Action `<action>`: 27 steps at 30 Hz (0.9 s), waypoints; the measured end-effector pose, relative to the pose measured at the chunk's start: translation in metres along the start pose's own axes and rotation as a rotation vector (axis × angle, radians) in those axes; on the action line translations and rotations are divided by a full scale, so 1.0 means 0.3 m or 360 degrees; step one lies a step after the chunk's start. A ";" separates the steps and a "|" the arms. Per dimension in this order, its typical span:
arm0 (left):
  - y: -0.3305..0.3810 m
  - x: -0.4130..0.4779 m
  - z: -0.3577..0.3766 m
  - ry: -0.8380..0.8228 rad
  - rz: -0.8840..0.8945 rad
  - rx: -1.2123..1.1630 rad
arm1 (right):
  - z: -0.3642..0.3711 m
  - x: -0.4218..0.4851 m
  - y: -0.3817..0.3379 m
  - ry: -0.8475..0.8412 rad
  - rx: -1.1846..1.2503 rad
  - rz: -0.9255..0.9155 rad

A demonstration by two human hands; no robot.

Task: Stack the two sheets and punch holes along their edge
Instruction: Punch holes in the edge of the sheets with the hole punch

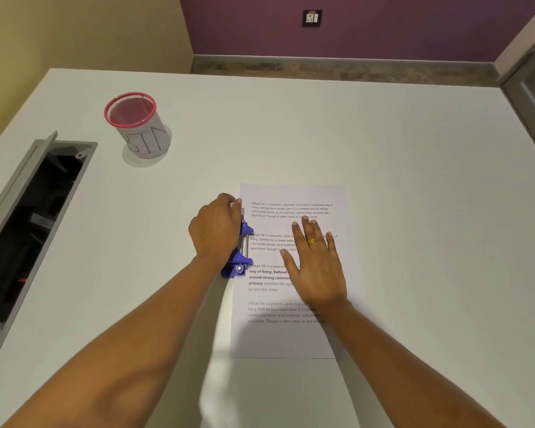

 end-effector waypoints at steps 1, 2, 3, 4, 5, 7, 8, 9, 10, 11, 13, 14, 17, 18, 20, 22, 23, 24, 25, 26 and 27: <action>-0.007 -0.002 -0.007 0.0008 -0.0056 -0.0078 | -0.001 -0.001 0.000 0.0003 0.0002 -0.0003; -0.017 -0.005 -0.014 0.0018 -0.0114 -0.0149 | 0.000 -0.001 0.000 0.0005 0.0007 -0.0005; -0.026 -0.011 -0.022 0.0029 -0.0162 -0.0205 | -0.001 -0.001 -0.001 0.0008 0.0015 -0.0005; -0.034 -0.021 -0.028 0.0035 -0.0189 -0.0247 | -0.001 -0.002 -0.001 0.0012 0.0020 -0.0005; -0.041 -0.033 -0.033 0.0037 -0.0199 -0.0275 | -0.003 -0.003 -0.001 0.0016 0.0023 -0.0005; -0.051 -0.062 -0.039 0.0030 -0.0207 -0.0307 | -0.004 -0.005 -0.001 0.0018 0.0030 -0.0005; -0.053 -0.077 -0.040 0.0020 -0.0218 -0.0324 | -0.005 -0.006 0.000 0.0019 0.0034 -0.0004; -0.055 -0.092 -0.041 0.0008 -0.0231 -0.0349 | -0.006 -0.007 0.001 0.0020 0.0035 -0.0003; -0.054 -0.105 -0.041 0.0001 -0.0245 -0.0378 | -0.006 -0.007 0.002 0.0021 0.0031 -0.0001; -0.051 -0.118 -0.042 -0.0003 -0.0260 -0.0408 | -0.006 -0.008 0.002 0.0021 0.0025 0.0000; -0.046 -0.139 -0.042 -0.0005 -0.0294 -0.0470 | -0.005 -0.007 0.002 0.0025 0.0014 0.0000; -0.045 -0.149 -0.040 -0.0003 -0.0313 -0.0502 | -0.005 -0.007 0.002 0.0030 0.0012 0.0000; -0.048 -0.171 -0.035 -0.0031 -0.0344 -0.0594 | -0.003 -0.004 0.000 0.0036 0.0015 0.0003; -0.048 -0.175 -0.035 -0.0046 -0.0348 -0.0613 | -0.003 -0.004 0.000 0.0038 0.0018 0.0001; -0.046 -0.176 -0.036 -0.0065 -0.0350 -0.0625 | -0.003 -0.007 0.000 0.0046 0.0016 -0.0002; -0.042 -0.176 -0.037 -0.0078 -0.0336 -0.0641 | -0.005 -0.009 0.003 0.0060 0.0034 0.0001; -0.040 -0.175 -0.037 -0.0080 -0.0329 -0.0665 | -0.006 -0.010 0.003 0.0064 0.0042 0.0000; -0.038 -0.176 -0.036 -0.0080 -0.0323 -0.0699 | -0.006 -0.010 0.004 0.0063 0.0040 -0.0003; -0.033 -0.178 -0.037 -0.0078 -0.0314 -0.0740 | -0.006 -0.010 0.004 0.0061 0.0030 -0.0006; -0.029 -0.180 -0.038 -0.0075 -0.0297 -0.0775 | -0.004 -0.009 0.003 0.0060 0.0022 -0.0006; -0.027 -0.181 -0.039 -0.0077 -0.0279 -0.0798 | -0.003 -0.008 0.003 0.0061 0.0021 -0.0003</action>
Point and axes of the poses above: each hand's wrist, its own x-axis towards the middle knuckle, its own z-axis out of the palm, y = z × x, the point moved 3 cm from there along x, towards the middle knuckle, and after that the axes turned 1 degree about -z, right-handed, at the moved point
